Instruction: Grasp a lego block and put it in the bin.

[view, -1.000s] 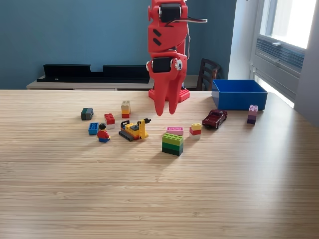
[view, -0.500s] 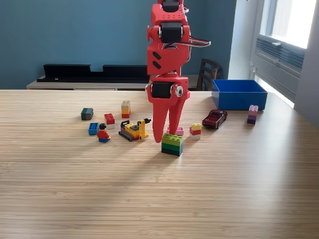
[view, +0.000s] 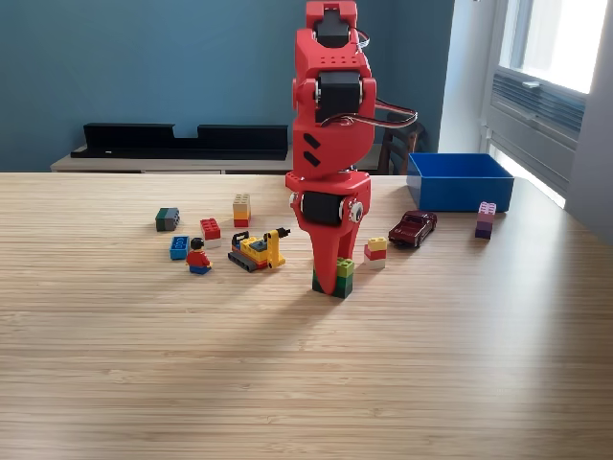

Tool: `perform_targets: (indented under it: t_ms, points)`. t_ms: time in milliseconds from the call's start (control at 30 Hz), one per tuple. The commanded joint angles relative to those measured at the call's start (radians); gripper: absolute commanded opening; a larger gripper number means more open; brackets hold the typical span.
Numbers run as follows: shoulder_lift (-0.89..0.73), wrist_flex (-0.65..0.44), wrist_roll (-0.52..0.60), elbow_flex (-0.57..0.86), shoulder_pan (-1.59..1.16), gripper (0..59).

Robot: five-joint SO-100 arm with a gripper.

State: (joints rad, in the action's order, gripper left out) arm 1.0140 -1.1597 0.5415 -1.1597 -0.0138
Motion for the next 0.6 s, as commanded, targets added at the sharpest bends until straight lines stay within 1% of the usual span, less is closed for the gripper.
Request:
perform_targets:
  t_ms: [33,167,333,400,467,600]
  points:
    - [0.032,-0.005,-0.006,0.066,0.025,0.1]
    - [0.037,-0.005,-0.02,0.041,0.034,0.1]
    - [0.038,-0.003,-0.048,-0.021,0.052,0.1]
    - [0.048,-0.014,-0.067,-0.011,0.074,0.1]
    - [0.089,-0.023,-0.095,0.008,0.069,0.1]
    - [0.227,-0.021,-0.152,0.011,0.066,0.1]
